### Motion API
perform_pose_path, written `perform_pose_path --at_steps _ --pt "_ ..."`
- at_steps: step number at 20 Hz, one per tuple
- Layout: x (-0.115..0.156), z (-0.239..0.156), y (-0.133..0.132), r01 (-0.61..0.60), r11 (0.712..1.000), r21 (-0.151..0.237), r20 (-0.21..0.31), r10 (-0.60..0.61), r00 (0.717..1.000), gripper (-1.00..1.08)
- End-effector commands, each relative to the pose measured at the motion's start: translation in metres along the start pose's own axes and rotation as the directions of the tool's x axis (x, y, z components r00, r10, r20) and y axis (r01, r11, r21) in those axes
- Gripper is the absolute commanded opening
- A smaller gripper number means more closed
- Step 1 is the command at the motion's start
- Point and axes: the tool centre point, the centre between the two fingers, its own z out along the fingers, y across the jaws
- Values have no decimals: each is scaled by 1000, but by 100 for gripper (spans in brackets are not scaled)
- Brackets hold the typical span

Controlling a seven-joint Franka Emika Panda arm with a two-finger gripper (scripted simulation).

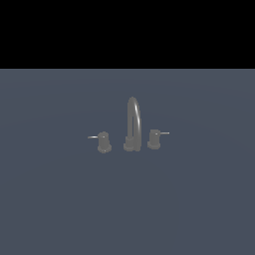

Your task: Turn on the faucet by rotating a designated handle.

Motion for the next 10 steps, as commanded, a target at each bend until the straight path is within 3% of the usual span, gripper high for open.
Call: perform_pose_path --at_steps 1,10 --pt "0 0 0 0 1000 0 0 0 1000 -100" --pt "5 0 -10 27 999 -32 17 -26 1000 -100"
